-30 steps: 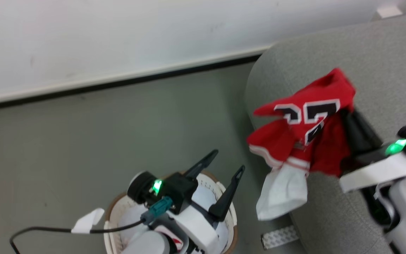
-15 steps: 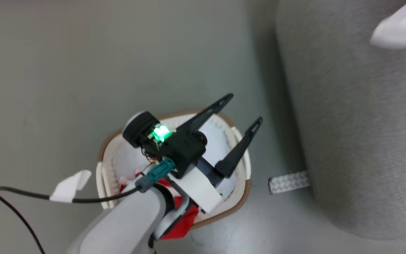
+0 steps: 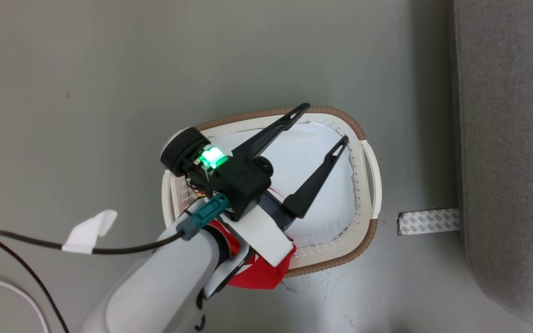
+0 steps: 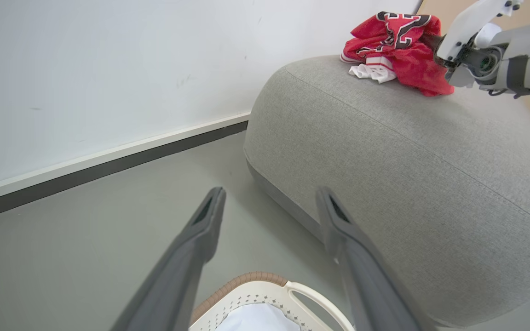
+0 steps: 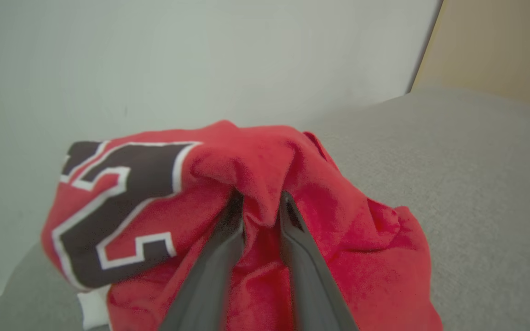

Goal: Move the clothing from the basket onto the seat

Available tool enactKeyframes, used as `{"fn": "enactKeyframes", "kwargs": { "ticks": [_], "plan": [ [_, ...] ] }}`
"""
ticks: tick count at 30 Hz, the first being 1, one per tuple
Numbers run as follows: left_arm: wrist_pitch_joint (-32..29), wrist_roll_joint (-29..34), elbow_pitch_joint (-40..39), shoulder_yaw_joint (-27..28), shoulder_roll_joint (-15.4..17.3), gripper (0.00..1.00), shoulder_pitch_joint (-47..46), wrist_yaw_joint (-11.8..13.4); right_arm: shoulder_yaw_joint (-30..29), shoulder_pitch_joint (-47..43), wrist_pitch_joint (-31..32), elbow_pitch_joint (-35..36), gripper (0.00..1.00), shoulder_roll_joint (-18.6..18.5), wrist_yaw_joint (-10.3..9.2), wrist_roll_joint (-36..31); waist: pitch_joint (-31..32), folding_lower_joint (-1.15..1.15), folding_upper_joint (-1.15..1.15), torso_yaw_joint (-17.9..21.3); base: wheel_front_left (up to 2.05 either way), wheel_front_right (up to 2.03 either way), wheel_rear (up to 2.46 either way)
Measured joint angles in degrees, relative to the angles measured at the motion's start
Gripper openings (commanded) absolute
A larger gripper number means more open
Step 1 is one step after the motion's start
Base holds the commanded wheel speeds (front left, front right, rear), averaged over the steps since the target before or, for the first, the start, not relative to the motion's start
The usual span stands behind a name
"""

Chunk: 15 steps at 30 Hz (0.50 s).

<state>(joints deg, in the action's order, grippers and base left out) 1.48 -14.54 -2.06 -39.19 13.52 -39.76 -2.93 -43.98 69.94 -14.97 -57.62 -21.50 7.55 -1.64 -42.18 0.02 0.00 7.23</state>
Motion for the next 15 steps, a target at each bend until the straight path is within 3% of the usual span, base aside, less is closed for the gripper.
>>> {"fn": "enactKeyframes", "kwargs": {
  "ticks": [1,2,8,11,15],
  "plan": [
    [0.16,-0.02,0.30,-0.03,0.00,1.00,0.04,0.01,-1.48,-1.06,0.00,-0.04,0.84,0.85,0.00,-1.74,0.06,0.00,0.00,-0.20,0.00,0.00,0.00],
    [0.40,-0.11,0.75,0.02,0.03,1.00,0.13,0.03,-2.94,-1.66,-0.01,-0.02,1.00,1.97,0.00,-3.23,0.30,0.00,0.00,-0.25,0.00,0.00,0.00],
    [1.81,-1.18,2.40,1.04,0.62,1.00,2.57,1.37,-2.11,-6.04,-0.14,6.64,1.00,9.03,0.00,-8.59,3.08,-0.01,0.00,0.82,0.00,0.00,0.00],
    [2.71,-1.81,3.24,1.69,1.42,1.00,4.78,2.18,1.71,-10.72,-0.18,11.09,1.00,13.25,0.01,-7.32,5.17,-0.01,0.00,1.69,0.00,0.00,0.00],
    [4.70,-3.37,4.00,2.86,2.14,1.00,7.92,3.53,8.43,-19.17,-0.18,18.90,1.00,16.21,0.00,-4.85,8.65,-0.02,0.00,2.75,0.00,0.00,0.00]
  ]
}}
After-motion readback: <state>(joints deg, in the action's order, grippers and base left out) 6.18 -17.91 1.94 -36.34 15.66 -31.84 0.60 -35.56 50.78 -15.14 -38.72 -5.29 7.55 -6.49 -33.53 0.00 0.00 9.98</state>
